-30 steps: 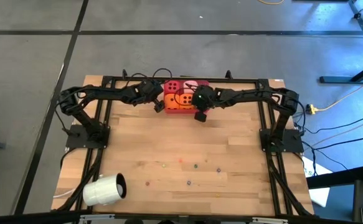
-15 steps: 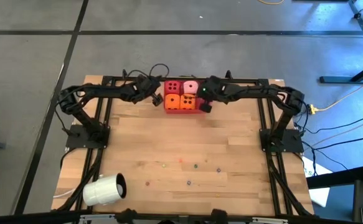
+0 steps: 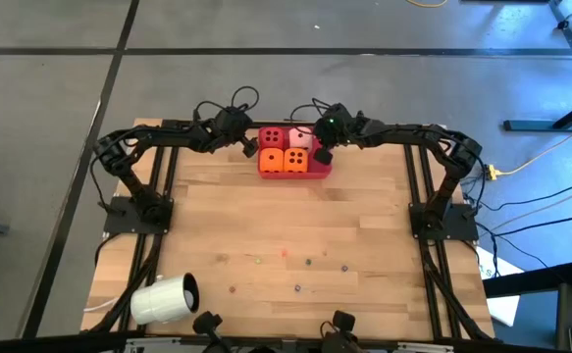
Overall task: Pick & Place Dice
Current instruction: Adjust the large dice in the red container, then put the right small blue dice into the red container
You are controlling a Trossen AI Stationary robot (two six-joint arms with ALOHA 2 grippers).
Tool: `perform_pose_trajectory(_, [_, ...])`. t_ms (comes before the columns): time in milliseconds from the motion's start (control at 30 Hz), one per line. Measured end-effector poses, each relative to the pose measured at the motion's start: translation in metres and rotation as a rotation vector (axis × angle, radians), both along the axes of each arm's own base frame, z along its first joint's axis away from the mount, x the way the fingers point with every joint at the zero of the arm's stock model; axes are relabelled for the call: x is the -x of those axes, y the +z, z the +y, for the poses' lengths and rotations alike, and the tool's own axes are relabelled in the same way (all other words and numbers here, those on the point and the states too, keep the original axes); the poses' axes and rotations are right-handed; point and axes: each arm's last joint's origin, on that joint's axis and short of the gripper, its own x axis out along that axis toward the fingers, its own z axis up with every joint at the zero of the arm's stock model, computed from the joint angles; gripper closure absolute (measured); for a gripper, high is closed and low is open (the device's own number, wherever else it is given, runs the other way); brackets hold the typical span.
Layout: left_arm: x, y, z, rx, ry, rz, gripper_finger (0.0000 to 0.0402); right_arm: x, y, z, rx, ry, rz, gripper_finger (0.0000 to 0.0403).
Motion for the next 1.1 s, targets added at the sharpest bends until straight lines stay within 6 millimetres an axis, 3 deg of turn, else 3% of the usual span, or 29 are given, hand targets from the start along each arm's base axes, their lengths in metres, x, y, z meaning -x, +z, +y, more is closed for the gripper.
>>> perform_pose_trajectory(367, [-0.007, -0.020, 0.006, 0.041, -0.009, -0.009, 0.0002, -0.006, -0.026, 0.000, -0.046, -0.020, 0.052, 0.0403])
perform_pose_trajectory(733, [-0.011, -0.018, 0.007, 0.038, -0.052, -0.053, 0.0002, -0.018, -0.024, 0.005, -0.039, -0.041, -0.042, 0.0403])
perform_pose_trajectory(1100, [-0.011, -0.018, 0.003, 0.051, -0.071, -0.012, 0.0002, -0.007, -0.029, 0.015, -0.035, -0.189, 0.138, 0.0403])
